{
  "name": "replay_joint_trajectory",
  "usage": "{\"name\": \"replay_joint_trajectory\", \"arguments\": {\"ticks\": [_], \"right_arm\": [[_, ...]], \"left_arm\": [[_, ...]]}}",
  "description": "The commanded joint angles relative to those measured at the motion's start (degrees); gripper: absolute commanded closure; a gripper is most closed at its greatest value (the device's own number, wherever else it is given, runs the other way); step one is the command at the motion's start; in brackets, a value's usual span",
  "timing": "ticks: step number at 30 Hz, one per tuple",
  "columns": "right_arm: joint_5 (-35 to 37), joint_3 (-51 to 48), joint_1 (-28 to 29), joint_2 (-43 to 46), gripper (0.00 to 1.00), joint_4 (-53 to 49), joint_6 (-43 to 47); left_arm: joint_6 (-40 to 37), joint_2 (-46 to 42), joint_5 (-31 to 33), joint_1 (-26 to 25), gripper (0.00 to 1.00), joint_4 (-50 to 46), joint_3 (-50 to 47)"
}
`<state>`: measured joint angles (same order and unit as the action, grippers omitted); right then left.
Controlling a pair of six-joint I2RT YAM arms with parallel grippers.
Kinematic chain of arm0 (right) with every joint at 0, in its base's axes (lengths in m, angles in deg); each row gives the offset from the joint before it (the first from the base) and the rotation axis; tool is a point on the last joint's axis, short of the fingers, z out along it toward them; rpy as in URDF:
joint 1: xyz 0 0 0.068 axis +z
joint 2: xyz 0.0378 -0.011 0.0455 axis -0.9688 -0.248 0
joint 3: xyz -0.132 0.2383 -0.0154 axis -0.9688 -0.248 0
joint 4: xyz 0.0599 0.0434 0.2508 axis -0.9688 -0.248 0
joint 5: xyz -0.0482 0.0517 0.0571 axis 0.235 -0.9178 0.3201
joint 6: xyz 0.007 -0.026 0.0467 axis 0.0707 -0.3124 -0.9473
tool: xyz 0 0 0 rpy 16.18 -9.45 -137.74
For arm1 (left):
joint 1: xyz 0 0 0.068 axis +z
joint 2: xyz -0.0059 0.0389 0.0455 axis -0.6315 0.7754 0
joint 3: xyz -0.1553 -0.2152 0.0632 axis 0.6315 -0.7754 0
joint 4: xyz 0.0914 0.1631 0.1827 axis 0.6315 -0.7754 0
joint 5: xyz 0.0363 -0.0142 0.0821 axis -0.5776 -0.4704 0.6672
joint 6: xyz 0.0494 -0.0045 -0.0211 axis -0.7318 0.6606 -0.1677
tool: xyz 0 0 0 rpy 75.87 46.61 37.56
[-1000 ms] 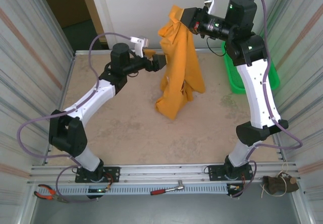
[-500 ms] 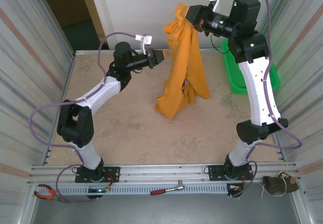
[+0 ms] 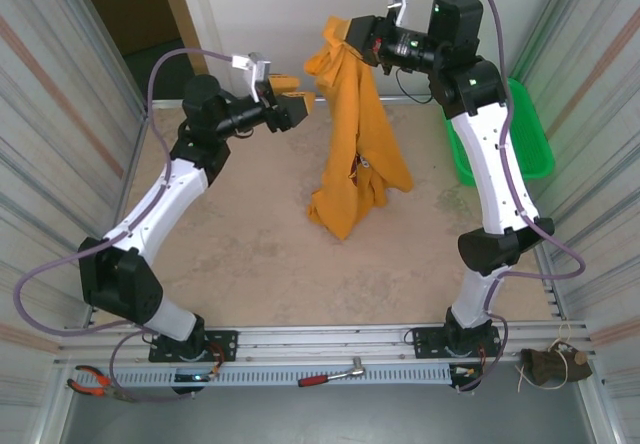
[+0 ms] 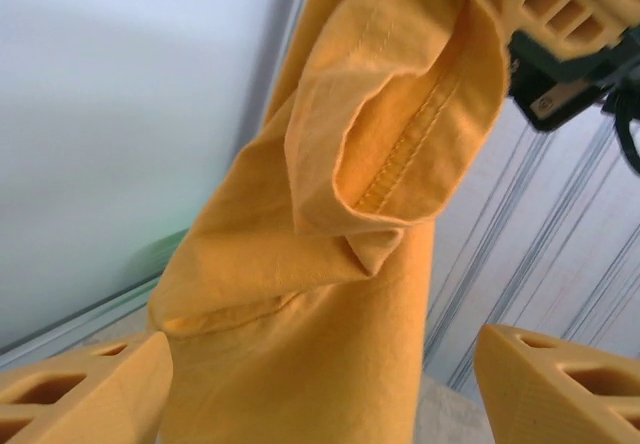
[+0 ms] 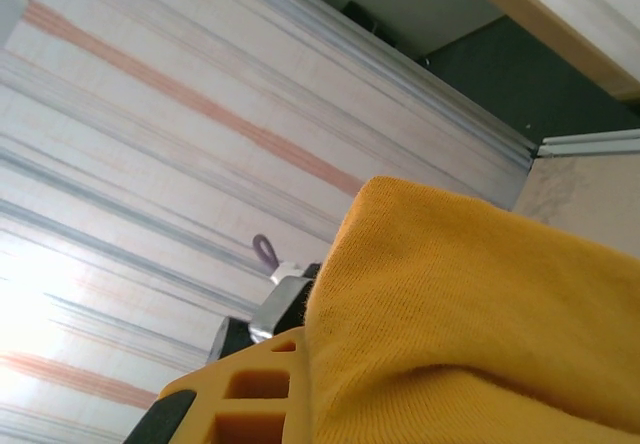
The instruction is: Fold the inside-out t-shirt
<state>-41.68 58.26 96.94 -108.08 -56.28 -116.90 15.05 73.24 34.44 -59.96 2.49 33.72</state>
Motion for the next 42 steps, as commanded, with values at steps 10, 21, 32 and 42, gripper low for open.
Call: {"name": "replay_joint_trajectory", "arguments": {"ticks": [10, 21, 32, 42], "right_arm": [[-1.1, 0.6, -0.2, 5.7, 1.0, 0.0, 1.2], [-3.7, -3.5, -4.7, -0.2, 1.0, 6.6, -2.8], [-3.4, 22.5, 5.1, -27.6, 1.0, 30.5, -26.0], [-8.3, 10.5, 0.1, -21.6, 1.0, 34.2, -23.6]], "left_arm": [[-1.3, 12.3, -10.8, -4.3, 0.55, 0.7, 12.1], [10.2, 1.4, 5.2, 4.6, 1.0, 12.5, -4.0], [3.3, -22.1, 11.7, 7.1, 1.0, 0.1, -0.5], [-5.0, -16.3, 16.9, -14.3, 1.0, -8.1, 9.2]]}}
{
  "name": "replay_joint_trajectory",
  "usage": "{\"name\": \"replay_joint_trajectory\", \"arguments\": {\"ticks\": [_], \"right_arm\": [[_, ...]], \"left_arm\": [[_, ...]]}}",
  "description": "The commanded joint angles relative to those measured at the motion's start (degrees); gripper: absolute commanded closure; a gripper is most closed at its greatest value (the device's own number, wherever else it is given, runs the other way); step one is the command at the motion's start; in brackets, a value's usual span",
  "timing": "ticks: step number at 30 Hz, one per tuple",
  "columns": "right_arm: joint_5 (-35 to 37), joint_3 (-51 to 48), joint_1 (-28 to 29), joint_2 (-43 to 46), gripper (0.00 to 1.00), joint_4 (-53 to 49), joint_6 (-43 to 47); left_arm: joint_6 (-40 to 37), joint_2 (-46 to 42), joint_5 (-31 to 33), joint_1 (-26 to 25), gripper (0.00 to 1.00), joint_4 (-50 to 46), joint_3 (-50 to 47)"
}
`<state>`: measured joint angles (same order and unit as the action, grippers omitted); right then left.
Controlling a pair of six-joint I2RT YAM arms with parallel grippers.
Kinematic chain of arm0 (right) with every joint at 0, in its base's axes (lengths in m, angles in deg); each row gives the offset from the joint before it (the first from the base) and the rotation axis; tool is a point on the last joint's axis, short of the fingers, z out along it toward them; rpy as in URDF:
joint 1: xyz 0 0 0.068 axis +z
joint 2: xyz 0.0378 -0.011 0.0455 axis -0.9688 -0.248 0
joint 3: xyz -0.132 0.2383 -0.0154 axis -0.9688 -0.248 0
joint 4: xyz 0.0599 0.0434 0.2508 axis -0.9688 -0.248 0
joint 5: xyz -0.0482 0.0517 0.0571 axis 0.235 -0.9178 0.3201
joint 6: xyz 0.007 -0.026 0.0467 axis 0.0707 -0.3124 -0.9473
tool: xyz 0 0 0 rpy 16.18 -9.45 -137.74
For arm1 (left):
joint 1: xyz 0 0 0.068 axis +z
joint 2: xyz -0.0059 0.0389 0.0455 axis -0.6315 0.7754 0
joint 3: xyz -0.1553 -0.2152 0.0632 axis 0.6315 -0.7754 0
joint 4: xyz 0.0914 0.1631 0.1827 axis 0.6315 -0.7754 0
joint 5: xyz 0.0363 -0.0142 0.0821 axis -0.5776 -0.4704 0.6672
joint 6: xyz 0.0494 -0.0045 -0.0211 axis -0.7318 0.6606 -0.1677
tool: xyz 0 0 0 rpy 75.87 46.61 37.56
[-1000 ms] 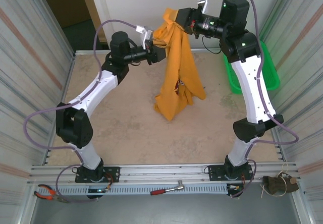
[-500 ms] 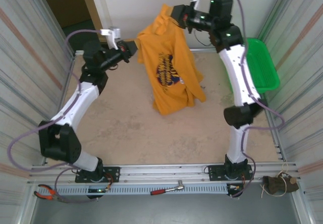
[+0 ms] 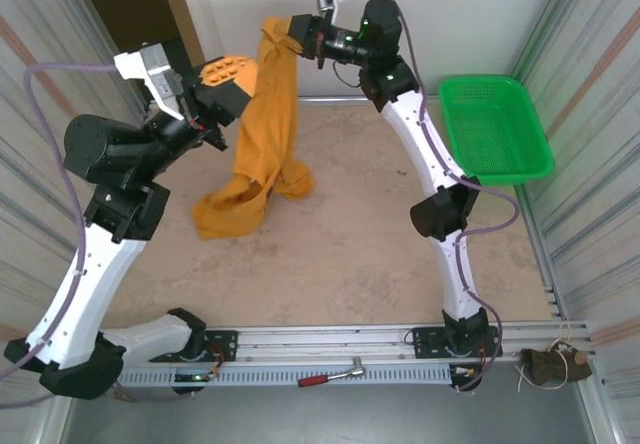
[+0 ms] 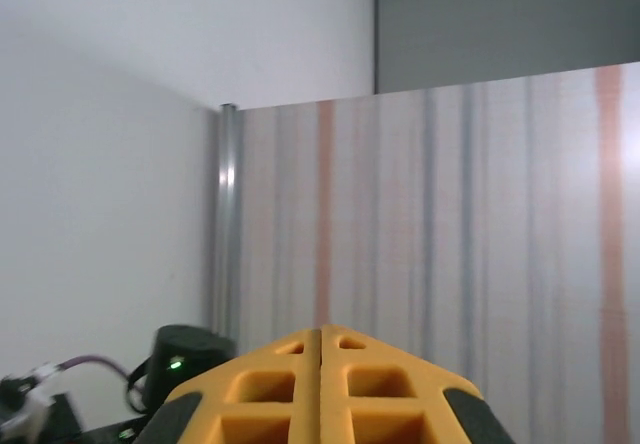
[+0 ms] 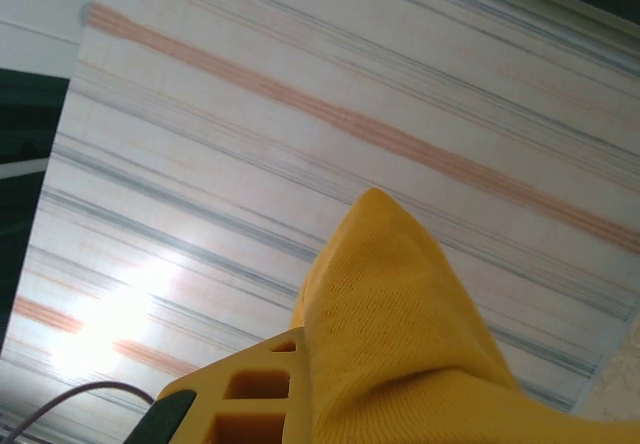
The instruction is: Fold the inside-out t-shirt
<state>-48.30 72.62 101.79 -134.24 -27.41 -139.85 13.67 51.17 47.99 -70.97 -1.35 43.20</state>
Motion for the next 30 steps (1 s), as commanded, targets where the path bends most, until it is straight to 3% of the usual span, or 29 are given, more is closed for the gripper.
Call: {"name": "replay_joint_trajectory", "arguments": {"ticks": [1, 6, 7, 8, 9, 11, 15, 18, 21, 26, 30], "right_arm": [[-2.1, -6.8, -6.5, 6.1, 1.0, 5.0, 0.5], [1.2, -20.2, -15.0, 15.9, 0.99, -9.9, 18.9], [2.9, -22.0, -16.5, 17.4, 0.92, -13.6, 22.4], [4.8, -24.3, -18.3, 18.7, 0.63, -17.8, 26.6], [6.8, -26.1, -19.9, 19.3, 0.43, -21.9, 30.3], [10.2, -29.8, -22.4, 20.0, 0.33, -29.4, 35.6], [19.1, -50.4, -23.3, 28.8, 0.3, -28.6, 40.6], [23.4, -62.8, -19.5, 35.3, 0.3, -27.5, 43.4], [27.5, -70.1, -11.0, 37.6, 0.31, -26.9, 46.3], [27.9, -71.6, 0.6, 29.2, 0.32, -23.0, 46.2], [27.8, -64.4, 5.5, 18.3, 0.37, -23.5, 46.4]], "left_arm": [[-3.3, 8.0, 4.2, -4.9, 1.0, -3.8, -0.4], [-0.7, 16.9, 8.7, -7.2, 1.0, -3.3, -3.4], [-0.3, 17.3, 10.3, -7.0, 1.0, -3.1, -4.9], [0.3, 17.3, 11.3, -6.7, 0.95, -2.4, -6.9], [1.0, 17.2, 12.5, -6.1, 0.85, -2.0, -8.9], [2.5, 16.5, 15.0, -4.8, 0.68, -2.1, -12.2], [6.8, 13.7, 22.7, -0.4, 0.43, -7.1, -18.9], [10.5, 11.8, 30.8, 3.5, 0.35, -17.6, -21.7], [16.5, 11.4, 35.2, 10.1, 0.32, -26.5, -25.3], [27.1, 14.5, 30.2, 22.6, 0.3, -29.4, -33.0], [28.3, 19.3, 30.1, 25.9, 0.29, -31.7, -34.3]]}}
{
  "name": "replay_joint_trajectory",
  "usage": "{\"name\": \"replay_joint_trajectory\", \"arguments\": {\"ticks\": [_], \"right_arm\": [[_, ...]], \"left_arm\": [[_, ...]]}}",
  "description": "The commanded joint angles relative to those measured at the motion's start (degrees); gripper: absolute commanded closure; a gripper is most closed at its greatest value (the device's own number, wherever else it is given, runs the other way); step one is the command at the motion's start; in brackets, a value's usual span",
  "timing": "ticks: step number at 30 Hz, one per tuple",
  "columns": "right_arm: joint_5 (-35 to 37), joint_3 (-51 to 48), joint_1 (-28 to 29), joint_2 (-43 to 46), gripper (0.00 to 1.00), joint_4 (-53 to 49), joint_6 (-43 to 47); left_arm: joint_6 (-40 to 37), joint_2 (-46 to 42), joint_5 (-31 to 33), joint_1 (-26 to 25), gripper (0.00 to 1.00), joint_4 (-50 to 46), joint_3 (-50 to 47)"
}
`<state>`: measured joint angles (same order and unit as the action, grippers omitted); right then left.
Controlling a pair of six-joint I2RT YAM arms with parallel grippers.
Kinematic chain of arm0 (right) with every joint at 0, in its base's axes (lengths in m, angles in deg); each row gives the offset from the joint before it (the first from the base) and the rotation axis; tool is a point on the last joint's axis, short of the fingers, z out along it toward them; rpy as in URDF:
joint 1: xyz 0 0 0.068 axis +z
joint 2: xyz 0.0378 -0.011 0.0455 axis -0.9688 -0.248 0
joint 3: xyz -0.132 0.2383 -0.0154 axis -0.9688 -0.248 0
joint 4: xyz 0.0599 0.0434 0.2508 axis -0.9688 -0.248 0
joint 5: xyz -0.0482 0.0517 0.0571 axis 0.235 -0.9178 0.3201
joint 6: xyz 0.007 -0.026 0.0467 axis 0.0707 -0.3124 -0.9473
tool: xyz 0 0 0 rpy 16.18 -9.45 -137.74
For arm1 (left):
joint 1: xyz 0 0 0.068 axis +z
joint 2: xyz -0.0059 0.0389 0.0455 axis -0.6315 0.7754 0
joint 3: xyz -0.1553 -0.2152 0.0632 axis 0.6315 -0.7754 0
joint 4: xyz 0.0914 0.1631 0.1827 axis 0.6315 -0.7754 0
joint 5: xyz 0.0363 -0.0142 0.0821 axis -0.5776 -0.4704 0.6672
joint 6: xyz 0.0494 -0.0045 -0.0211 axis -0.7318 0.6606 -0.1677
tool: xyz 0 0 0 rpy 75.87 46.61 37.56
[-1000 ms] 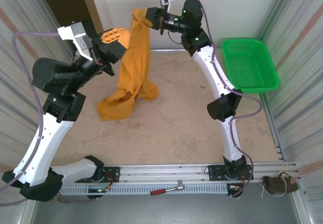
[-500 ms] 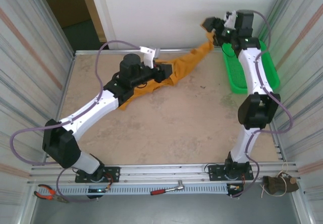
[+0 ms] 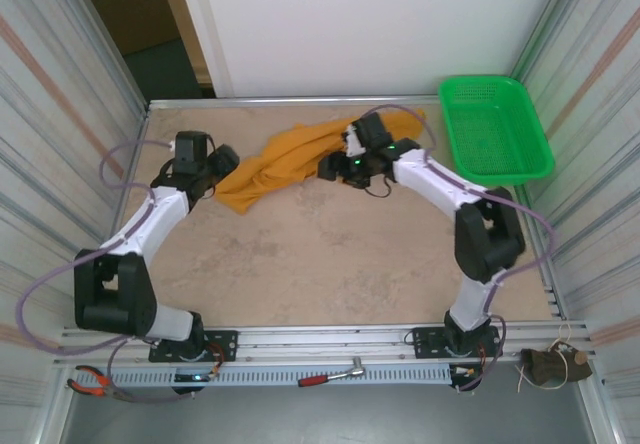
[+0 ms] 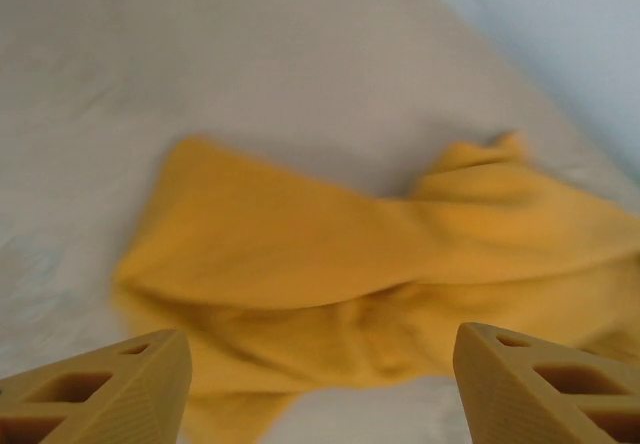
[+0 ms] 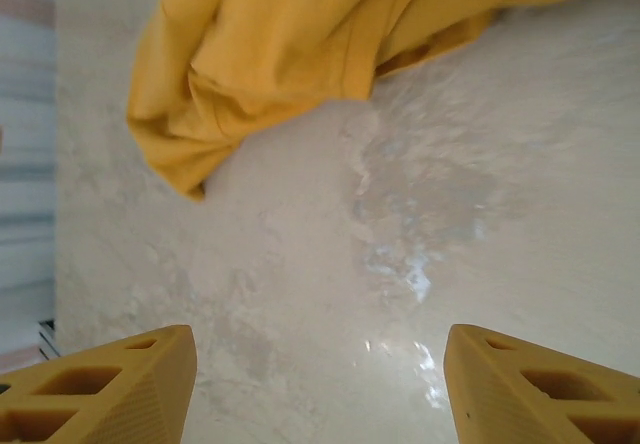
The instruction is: Fold the inside-out t-shirt
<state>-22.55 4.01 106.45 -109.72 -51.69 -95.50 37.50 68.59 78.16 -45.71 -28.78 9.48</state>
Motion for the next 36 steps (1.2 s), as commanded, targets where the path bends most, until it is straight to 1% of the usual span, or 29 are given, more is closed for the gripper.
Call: {"name": "replay_joint_trajectory", "arguments": {"ticks": [1, 6, 12, 14, 15, 16, 17, 18, 19, 20, 21, 22, 23, 27, 31, 33, 36], "right_arm": [[2.0, 5.9, 1.4, -8.2, 0.37, 0.7, 2.0], [2.2, 15.3, 2.6, -17.3, 0.38, -0.7, 1.2], [1.1, 27.7, 2.7, -27.4, 0.37, -2.7, -1.0], [0.1, 31.9, 2.8, -30.8, 0.39, -3.9, -1.9], [-0.4, 33.6, 2.7, -32.1, 0.45, -4.4, -2.1], [-0.7, 35.1, 2.7, -33.1, 0.56, -5.0, -2.2], [-1.1, 35.9, 2.7, -33.6, 0.72, -5.4, -2.3], [-1.3, 36.0, 2.5, -33.4, 0.87, -5.6, -2.1], [-1.5, 35.6, 2.3, -32.4, 1.0, -5.5, -1.7], [-1.6, 35.1, 2.0, -31.3, 1.0, -5.5, -1.4], [-2.2, 34.5, 1.6, -29.8, 1.0, -5.5, -1.2], [-2.8, 33.7, 1.0, -27.5, 1.0, -5.4, -0.9], [-3.3, 32.5, 0.3, -25.0, 1.0, -5.0, -0.6], [-5.3, 30.5, -4.0, -13.9, 1.0, -4.1, -0.1], [-7.1, 33.3, -9.4, -5.6, 1.0, -5.3, -0.3], [-8.3, 36.4, -11.6, -3.7, 1.0, -6.3, -0.5], [-12.0, 43.5, -14.2, -4.1, 1.0, -7.8, -2.1]], "left_arm": [[4.4, 3.1, -0.1, 0.8, 0.29, -4.7, -0.3], [4.9, 8.5, -0.5, 1.4, 0.27, -5.7, 0.9], [6.3, 14.7, -2.6, 1.4, 0.25, -5.6, 3.2], [7.0, 16.4, -3.2, 1.4, 0.25, -5.3, 3.5], [7.3, 17.1, -3.3, 1.4, 0.25, -5.2, 3.7], [7.6, 17.9, -3.6, 1.4, 0.25, -5.0, 3.9], [7.9, 18.7, -4.1, 1.4, 0.25, -4.5, 3.9], [8.1, 19.5, -4.6, 1.4, 0.28, -4.0, 4.0], [8.0, 20.3, -5.5, 1.4, 0.37, -2.8, 4.0], [7.7, 21.1, -6.3, 1.4, 0.52, -1.5, 4.0], [7.7, 21.8, -7.0, 1.6, 0.71, -0.9, 4.4], [7.4, 22.5, -7.7, 1.9, 0.93, -0.3, 4.9], [6.7, 22.7, -8.5, 2.0, 1.0, 0.5, 5.6], [2.1, 19.2, -6.4, 2.4, 1.0, -0.2, 9.8], [-2.0, 11.3, -3.3, 2.7, 1.0, -1.6, 15.5], [-2.6, 7.8, -3.1, 2.9, 1.0, -1.9, 18.9], [-2.6, 3.7, -3.3, 3.6, 1.0, -1.6, 24.7]]}}
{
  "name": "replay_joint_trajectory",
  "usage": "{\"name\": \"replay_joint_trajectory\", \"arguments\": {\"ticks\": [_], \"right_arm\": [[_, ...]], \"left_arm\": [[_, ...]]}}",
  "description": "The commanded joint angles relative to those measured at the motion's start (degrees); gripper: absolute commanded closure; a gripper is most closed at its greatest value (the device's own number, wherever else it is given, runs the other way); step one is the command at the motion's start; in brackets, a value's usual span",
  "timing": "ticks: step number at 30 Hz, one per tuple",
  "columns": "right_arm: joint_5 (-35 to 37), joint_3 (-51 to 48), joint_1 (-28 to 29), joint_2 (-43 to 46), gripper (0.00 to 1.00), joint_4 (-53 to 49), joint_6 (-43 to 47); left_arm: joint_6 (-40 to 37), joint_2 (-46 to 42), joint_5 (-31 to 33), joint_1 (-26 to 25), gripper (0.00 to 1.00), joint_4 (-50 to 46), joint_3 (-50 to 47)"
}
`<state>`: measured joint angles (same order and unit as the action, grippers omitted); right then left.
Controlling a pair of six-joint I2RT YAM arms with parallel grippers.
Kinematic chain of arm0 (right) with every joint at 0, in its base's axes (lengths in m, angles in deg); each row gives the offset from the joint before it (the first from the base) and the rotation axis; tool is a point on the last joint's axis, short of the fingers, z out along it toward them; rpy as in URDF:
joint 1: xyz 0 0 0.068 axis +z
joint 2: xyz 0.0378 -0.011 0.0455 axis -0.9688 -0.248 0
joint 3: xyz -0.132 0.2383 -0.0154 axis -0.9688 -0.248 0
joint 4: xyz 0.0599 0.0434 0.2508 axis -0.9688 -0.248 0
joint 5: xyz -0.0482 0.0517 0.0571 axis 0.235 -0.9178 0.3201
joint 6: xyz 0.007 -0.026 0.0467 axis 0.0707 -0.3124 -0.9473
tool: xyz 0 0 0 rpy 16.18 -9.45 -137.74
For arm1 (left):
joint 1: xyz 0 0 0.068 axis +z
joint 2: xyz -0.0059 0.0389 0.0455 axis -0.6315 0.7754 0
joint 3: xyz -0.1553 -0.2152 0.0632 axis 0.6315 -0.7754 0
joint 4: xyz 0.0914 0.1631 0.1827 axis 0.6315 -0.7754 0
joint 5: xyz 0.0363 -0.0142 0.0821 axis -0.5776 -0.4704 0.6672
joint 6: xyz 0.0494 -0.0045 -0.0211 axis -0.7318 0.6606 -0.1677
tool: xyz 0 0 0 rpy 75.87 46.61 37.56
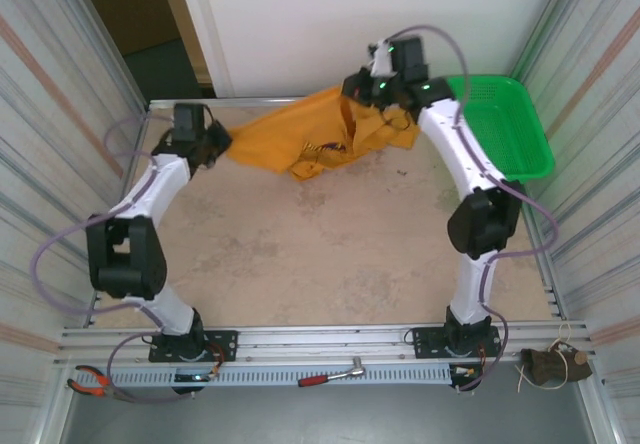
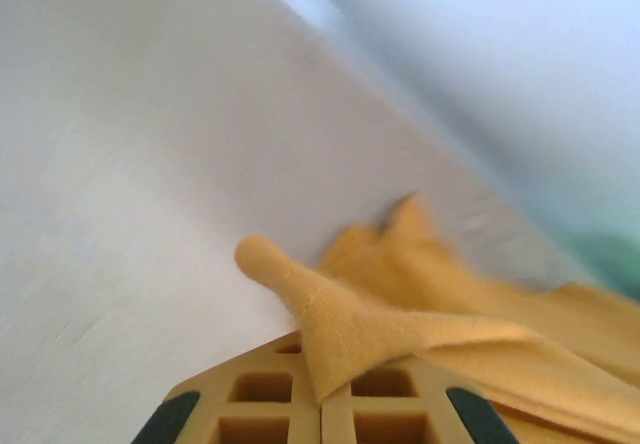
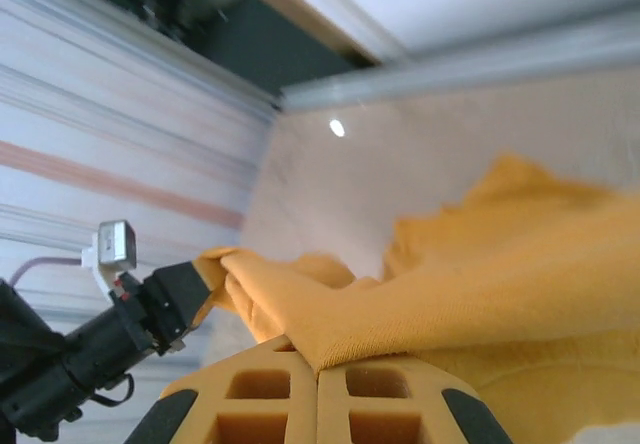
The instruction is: Fold the inside-out t-shirt
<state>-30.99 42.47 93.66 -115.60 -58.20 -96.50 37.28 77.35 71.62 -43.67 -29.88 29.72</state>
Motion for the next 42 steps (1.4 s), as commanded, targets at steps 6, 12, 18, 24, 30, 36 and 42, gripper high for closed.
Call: {"name": "replay_joint_trajectory", "arguments": {"ticks": [6, 12, 18, 24, 30, 36, 42], "right_arm": [[-10.1, 16.8, -2.3, -0.8, 1.0, -0.4, -5.9], [-17.1, 18.6, -1.9, -2.7, 1.0, 14.3, -16.3], [-20.2, 30.8, -1.4, -10.8, 1.0, 20.5, -23.0], [-20.1, 32.8, -5.4, -15.6, 1.0, 34.9, -35.8], [-20.4, 21.2, -9.9, -9.5, 1.0, 22.2, -20.9], [-9.9, -8.4, -19.0, 4.4, 0.38, 12.0, -4.0], [-5.2, -30.5, -29.0, 16.9, 0.31, 12.2, -1.7]], "left_arm": [[-1.6, -10.1, 2.4, 2.8, 1.0, 0.7, 16.8], [-0.8, -10.7, -0.1, 2.9, 1.0, 1.6, 29.1], [-1.2, -8.6, -3.4, 0.6, 1.0, 0.8, 42.1], [-8.8, -4.6, -3.3, -12.4, 1.0, -4.0, 54.1], [-13.6, -6.6, -0.6, -32.9, 1.0, 3.1, 37.2], [-11.0, 0.9, 4.6, -50.5, 1.0, 16.3, 16.0], [-7.0, 7.0, 0.4, -52.1, 0.4, 21.7, 7.9]]}}
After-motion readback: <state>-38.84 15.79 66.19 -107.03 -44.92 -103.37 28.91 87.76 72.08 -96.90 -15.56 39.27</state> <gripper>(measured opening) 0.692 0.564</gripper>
